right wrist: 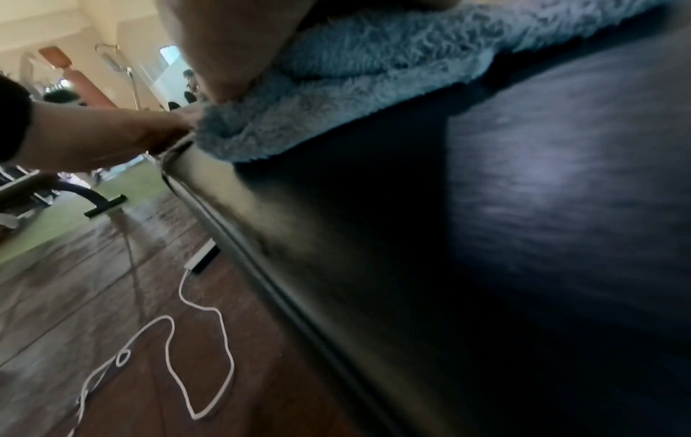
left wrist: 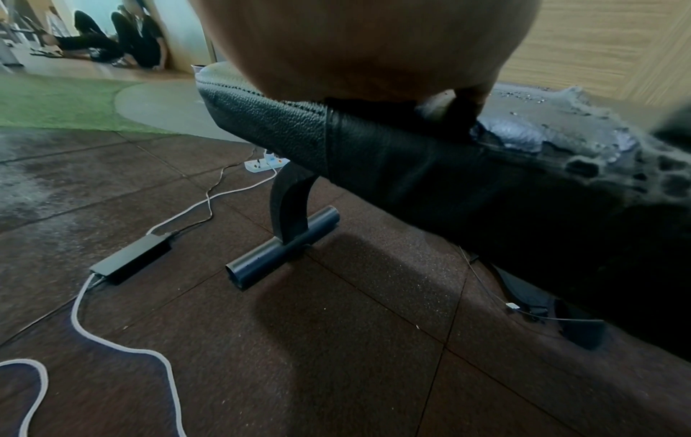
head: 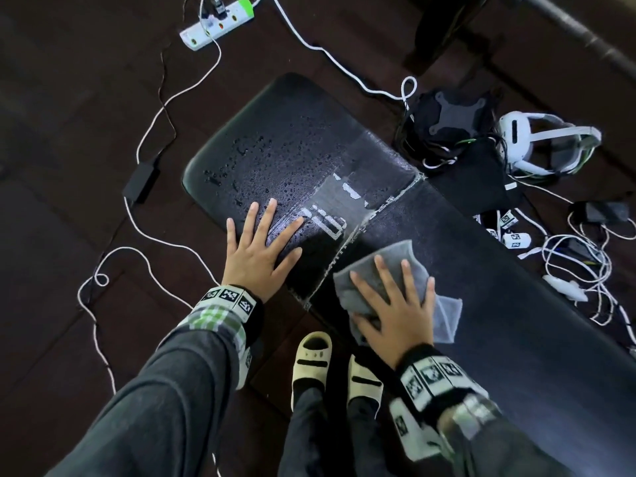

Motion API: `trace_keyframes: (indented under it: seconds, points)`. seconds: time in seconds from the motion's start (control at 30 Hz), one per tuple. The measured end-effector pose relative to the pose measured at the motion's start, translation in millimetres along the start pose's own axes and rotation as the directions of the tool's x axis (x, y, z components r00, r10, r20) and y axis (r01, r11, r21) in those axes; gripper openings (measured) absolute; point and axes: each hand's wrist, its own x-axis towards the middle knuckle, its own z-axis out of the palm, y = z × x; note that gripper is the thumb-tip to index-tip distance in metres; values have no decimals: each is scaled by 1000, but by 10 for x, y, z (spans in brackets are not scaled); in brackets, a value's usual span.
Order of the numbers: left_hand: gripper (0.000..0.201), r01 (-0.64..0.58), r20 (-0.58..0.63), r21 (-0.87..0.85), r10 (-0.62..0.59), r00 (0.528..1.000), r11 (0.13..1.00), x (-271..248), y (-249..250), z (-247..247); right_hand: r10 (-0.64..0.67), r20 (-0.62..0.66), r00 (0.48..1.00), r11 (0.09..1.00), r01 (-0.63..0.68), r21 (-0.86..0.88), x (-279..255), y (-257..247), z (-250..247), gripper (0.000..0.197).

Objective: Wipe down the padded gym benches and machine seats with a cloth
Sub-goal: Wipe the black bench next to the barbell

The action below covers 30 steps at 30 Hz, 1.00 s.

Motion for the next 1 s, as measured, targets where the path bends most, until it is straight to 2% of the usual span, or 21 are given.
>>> trace_keyframes:
  seconds: [0.1,0.27,0.43,0.53,0.63,0.77,0.83,0.9,0.97,1.0]
  points:
    - [57,-9,-9,-4,9,1000,1000,-34,11,-2,-19,3,1000,1000,19,13,88,-137,6,68]
    - [57,45,-45,-143,-52,998,989,-295,77,134,-165,82,983,986,165,3,-225,-18,59,72]
    - [60,169,-44,-318,-193,980,933,-623,326,248,-146,137,980,986,132,104,-299,-134,110,71]
    - [60,276,3,-458,-309,951,845,-791,614,241,-110,132,985,969,77,236,-280,-158,66,73]
    - [65,383,60,-568,-427,902,729,-1018,1039,262,-49,101,994,943,13,332,-223,-12,-41,70]
    - [69,464,22,-609,-571,821,643,-1211,1644,348,3,22,1000,975,-8,221,-5,336,-149,63]
    - [71,520,-12,-614,-666,746,594,-1180,1900,358,13,61,998,985,-23,170,125,511,-203,61]
    - [66,620,-17,-547,-748,664,563,-1094,2173,343,5,149,989,990,-26,136,180,662,-247,66]
    - [67,699,40,-498,-791,610,513,-972,2384,329,-28,164,986,996,14,83,193,774,-249,71]
    - [73,739,76,-484,-819,569,468,-891,2461,333,-43,172,984,997,32,69,186,809,-254,71]
